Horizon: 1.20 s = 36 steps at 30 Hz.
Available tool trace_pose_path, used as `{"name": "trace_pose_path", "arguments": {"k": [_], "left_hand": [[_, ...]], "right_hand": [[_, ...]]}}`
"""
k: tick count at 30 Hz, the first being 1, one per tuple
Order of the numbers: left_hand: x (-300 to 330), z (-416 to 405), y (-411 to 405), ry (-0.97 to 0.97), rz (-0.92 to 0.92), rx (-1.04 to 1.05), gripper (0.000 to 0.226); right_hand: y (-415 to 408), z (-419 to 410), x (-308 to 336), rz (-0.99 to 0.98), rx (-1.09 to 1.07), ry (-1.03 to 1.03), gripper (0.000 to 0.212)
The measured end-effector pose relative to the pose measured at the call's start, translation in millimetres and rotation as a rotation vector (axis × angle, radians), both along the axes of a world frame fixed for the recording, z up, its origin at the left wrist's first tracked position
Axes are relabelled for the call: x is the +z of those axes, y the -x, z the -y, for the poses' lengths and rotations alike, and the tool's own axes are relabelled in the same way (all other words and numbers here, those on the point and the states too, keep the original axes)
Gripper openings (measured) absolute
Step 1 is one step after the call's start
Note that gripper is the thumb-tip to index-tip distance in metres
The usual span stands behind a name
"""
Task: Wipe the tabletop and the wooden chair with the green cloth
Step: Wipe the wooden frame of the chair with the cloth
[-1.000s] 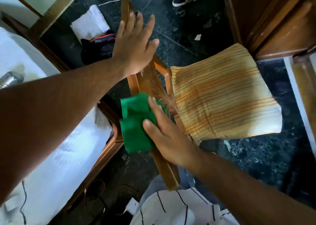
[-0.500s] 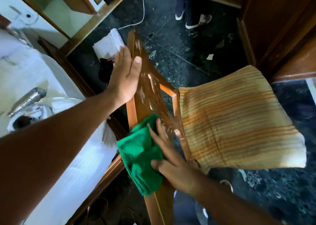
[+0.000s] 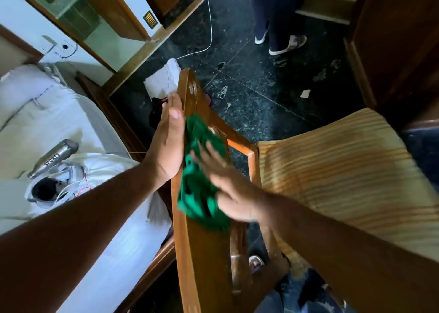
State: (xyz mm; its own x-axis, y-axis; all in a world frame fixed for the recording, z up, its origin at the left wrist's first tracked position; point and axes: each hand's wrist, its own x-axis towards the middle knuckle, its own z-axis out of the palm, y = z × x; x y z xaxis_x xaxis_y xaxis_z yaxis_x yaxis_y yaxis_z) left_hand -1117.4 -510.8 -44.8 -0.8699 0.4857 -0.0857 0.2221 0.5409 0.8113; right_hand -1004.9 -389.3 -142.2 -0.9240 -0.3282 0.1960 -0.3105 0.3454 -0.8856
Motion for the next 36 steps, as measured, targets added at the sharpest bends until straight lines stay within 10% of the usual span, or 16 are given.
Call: {"name": "trace_pose_path", "arguments": {"k": [4,14,19,24,31,36], "left_hand": [[-3,3,-3,0.080,-0.048,0.044,0.135],[3,-3,-13,0.108,-0.068,0.064,0.137],[3,0,-16,0.136,-0.079,0.084,0.142],[7,-5,-14,0.087,-0.046,0.087,0.147],[7,0,-13,0.082,-0.030,0.114,0.114],[6,4,-10,0.073,0.011,0.042,0.109]], "right_hand": [[-50,-5,-30,-0.154,0.166,-0.043,0.094],[146,-26,8,0.092,-0.172,0.179,0.075],[33,-14,-1,0.082,-0.060,0.120,0.086],[-84,8,10,0.490,0.156,0.091,0.060],[-116,33,89,0.468,-0.088,0.179,0.071],[-85,67,108,0.471,-0.238,-0.237,0.081]]}}
